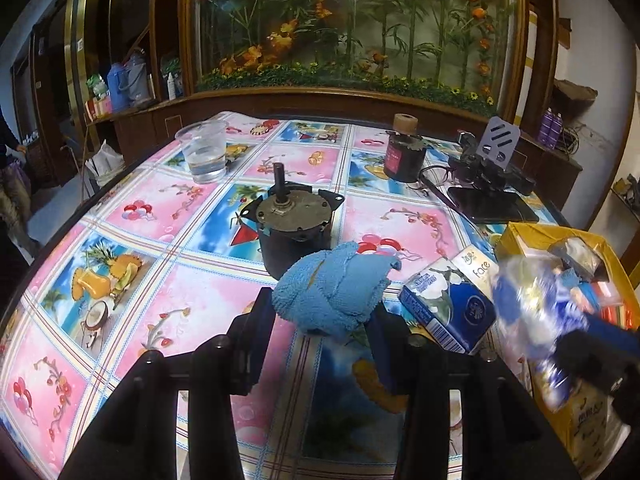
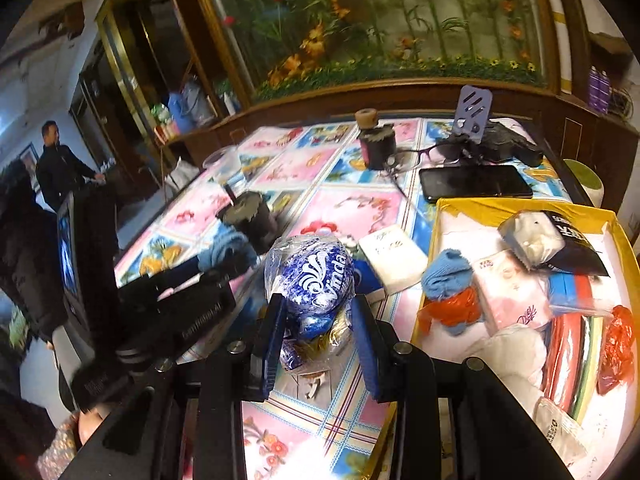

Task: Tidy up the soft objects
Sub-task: 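Carry the towel in the left tool and Vinda bag in the right tool over the box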

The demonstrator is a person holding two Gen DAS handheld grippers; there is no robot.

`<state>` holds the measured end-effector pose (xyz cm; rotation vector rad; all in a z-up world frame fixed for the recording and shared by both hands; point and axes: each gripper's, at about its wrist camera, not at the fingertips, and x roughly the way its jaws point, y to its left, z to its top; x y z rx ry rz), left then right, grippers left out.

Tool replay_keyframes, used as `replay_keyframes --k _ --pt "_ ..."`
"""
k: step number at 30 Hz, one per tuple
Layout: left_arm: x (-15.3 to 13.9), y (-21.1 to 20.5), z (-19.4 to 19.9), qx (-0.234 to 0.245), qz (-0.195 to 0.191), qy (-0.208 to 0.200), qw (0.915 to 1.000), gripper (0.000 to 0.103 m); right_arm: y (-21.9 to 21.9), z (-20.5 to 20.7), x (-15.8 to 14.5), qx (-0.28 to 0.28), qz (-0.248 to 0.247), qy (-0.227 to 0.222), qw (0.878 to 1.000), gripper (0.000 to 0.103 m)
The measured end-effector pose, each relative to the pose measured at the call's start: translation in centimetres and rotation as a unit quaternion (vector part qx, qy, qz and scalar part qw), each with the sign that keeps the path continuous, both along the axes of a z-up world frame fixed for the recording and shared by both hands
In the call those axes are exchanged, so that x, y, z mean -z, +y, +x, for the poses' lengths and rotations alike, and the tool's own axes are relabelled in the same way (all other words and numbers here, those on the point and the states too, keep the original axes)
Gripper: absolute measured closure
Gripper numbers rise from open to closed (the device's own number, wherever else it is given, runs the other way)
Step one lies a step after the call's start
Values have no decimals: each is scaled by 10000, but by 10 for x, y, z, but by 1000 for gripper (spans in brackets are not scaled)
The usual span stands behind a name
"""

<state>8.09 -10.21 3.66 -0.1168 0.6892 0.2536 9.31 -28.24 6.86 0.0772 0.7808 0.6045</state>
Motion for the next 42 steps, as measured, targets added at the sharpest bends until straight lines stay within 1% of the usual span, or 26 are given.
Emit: replay_keyframes --k 2,6,9,14,22,30,35,39,42 --pt "-2 -4 -2 43 113 -68 9999 60 -3 -3 -6 3 162 -112 9998 67" --pt "-5 -12 -5 96 317 -200 9993 60 -5 -9 -13 -12 291 -324 9990 67" --pt "-7 -16 -7 121 430 -262 9987 60 -3 -11 -13 11 264 -420 9988 67" --pt "-9 -22 -9 158 579 -332 9976 60 -6 -4 -10 53 330 -311 9990 67" --pt "-8 -27 -10 170 739 -352 9965 60 -8 -3 -7 50 358 -257 9990 67" --pt "-7 -28 -10 182 757 -346 9964 60 -12 -1 -6 125 391 -232 9989 67" --pt "-8 -34 -12 256 848 -376 9954 60 -16 0 -7 222 417 -235 9986 67" --pt "-9 -34 -13 331 777 -370 9957 60 -32 3 -12 441 506 -288 9973 67" --pt "-11 -37 -16 396 762 -433 9954 60 -54 8 -15 738 659 -280 9947 67"
